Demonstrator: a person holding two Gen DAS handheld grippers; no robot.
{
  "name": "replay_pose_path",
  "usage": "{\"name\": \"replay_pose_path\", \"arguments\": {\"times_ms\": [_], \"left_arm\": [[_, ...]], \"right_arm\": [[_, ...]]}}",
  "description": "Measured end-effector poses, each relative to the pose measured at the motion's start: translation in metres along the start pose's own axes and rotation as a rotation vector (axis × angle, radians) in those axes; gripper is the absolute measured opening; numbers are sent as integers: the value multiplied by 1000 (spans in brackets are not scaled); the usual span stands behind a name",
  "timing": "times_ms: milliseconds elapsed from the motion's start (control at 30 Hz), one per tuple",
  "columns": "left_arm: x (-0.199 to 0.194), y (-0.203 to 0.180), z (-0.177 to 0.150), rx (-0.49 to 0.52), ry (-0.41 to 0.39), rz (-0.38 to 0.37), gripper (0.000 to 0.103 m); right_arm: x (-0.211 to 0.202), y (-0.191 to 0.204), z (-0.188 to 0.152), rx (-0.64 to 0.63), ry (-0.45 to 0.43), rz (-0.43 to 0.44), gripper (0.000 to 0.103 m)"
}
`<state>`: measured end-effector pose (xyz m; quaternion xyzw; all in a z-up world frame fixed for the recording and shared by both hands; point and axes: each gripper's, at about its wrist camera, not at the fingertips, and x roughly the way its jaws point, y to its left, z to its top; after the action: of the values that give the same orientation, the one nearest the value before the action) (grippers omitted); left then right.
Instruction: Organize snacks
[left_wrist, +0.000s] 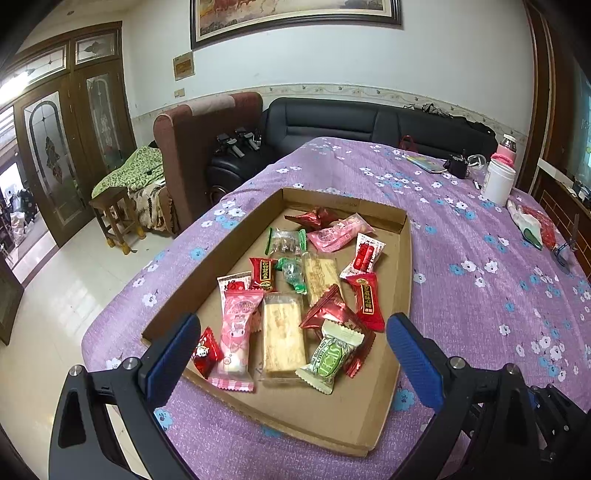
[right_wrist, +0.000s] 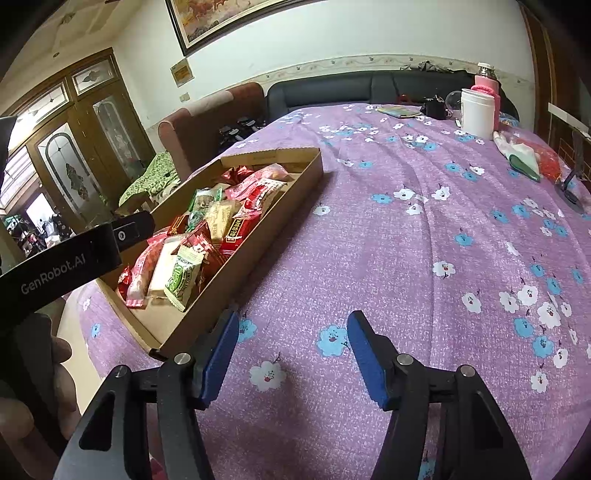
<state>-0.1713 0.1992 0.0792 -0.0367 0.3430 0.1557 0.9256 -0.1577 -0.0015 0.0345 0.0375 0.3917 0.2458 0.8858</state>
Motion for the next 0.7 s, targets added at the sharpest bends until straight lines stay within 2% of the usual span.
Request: {"name": "replay_pose_path", "arguments": {"times_ms": [133, 233, 333, 433, 533, 600, 700], "left_arm": [[-5, 4, -3, -14, -27, 6, 101], [-16, 10, -4, -33, -82, 30, 101], [-36, 17, -5, -65, -193, 78, 101], [-65, 27, -9, -111, -355, 106, 103], [-77, 34, -12, -162, -426, 117, 103], [-74, 32, -5, -145, -402, 147, 103], [-61, 26, 2, -90, -314, 101, 103]], "right_arm": [[0, 2, -2, -4, -2, -5, 66], [-2, 5, -4, -15, -11, -9, 66], [-5, 9, -5, -29, -24, -9, 66], [-10, 15, -6, -55, -49, -9, 66], [-17, 21, -8, -83, -80, -17, 66], [-20, 26, -8, -100, -93, -22, 67], [-24, 30, -9, -125, -109, -28, 69]]}}
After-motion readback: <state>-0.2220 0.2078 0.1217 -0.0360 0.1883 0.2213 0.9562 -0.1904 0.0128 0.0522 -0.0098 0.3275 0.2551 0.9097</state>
